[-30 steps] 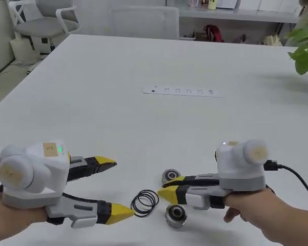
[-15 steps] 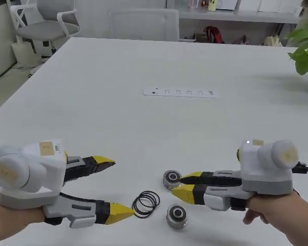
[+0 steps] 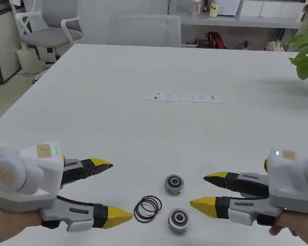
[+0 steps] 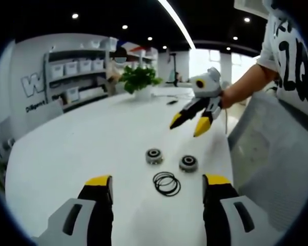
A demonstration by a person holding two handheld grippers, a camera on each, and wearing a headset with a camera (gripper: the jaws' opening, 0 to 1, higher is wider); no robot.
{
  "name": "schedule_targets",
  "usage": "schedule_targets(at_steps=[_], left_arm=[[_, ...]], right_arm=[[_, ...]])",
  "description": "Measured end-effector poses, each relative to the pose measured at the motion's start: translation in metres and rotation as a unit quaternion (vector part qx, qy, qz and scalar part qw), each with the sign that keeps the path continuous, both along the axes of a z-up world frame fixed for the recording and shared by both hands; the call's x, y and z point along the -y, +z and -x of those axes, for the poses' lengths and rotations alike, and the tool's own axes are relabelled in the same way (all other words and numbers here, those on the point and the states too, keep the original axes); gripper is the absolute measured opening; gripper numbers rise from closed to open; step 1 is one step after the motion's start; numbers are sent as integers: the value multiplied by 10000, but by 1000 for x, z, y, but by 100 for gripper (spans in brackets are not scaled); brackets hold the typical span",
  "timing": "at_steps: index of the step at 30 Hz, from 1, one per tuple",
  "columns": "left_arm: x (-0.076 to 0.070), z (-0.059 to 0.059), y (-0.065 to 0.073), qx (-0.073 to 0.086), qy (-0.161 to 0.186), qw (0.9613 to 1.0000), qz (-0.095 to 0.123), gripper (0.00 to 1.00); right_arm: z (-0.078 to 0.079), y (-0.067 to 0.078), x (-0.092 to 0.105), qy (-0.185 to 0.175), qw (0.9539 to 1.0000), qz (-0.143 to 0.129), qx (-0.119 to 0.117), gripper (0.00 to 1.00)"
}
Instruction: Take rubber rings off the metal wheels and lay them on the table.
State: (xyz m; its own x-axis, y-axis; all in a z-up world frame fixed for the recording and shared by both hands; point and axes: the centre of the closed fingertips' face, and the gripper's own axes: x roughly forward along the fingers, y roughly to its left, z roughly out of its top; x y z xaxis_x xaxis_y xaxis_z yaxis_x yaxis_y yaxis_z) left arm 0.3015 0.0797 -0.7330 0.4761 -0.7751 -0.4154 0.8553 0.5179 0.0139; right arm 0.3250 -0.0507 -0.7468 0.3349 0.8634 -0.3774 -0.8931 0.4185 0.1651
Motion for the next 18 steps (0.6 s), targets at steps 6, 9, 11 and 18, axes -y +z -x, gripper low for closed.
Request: schedule_targets(at_steps=[6,9,11,18], left_arm=[[-1,1,1,-5,15,10000,5,75],[-3,1,1,-27,31,10000,20,77],[-4,1,1,-27,39,10000,8,78],[-8,1,2,-5,92,10000,27,80]], right_arm=[[0,-4,11,-1,9995,240,219,53],[0,-8,17,-15,9987,368,344,57],[2,-10,19,-2,9986,413,335,58],[4,-17,24,-24,9978,559,344,62]])
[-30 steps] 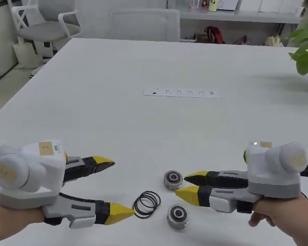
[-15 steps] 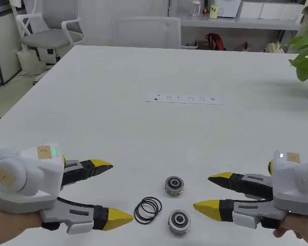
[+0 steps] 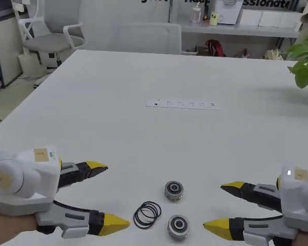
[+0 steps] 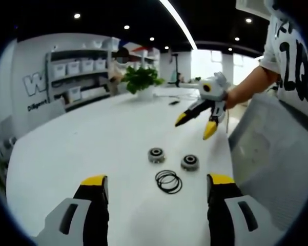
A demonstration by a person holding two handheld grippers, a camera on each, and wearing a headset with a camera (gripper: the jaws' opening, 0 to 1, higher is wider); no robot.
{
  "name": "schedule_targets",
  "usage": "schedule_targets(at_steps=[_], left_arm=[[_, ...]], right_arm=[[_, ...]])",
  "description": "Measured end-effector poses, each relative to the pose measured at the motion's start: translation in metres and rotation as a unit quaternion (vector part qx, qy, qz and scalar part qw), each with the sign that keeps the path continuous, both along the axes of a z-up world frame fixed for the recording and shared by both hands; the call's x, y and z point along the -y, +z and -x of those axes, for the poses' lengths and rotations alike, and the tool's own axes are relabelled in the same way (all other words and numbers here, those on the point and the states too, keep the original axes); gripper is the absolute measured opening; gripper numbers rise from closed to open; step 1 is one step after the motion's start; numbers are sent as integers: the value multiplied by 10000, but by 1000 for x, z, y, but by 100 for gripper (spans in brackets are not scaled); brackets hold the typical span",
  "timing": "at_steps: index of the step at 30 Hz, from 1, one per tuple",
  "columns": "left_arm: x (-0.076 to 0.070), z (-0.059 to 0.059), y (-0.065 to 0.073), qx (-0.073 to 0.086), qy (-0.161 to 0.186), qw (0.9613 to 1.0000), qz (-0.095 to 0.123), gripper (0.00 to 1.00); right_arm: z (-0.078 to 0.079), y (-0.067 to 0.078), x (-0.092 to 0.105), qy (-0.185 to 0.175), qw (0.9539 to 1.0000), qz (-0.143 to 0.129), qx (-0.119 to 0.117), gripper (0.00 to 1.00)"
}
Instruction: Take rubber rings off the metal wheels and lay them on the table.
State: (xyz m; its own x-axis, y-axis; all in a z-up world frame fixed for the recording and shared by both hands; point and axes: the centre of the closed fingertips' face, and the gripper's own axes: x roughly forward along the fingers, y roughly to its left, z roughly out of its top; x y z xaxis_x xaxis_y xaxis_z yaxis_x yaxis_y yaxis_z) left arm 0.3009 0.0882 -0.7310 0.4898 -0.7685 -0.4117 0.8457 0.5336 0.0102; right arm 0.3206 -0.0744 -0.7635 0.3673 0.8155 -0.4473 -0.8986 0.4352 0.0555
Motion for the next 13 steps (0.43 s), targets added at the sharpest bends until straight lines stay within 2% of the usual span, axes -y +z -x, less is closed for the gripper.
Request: schedule_targets(at_steps=[3,13], left_arm=[[-3,1,0,-8,35,10000,19,80],[-8,4,0,5,105,9999,-2,81]], right_arm=[[1,-2,0,26,10000,74,51,64],[0,2,-3,7,9999,26,123,67]])
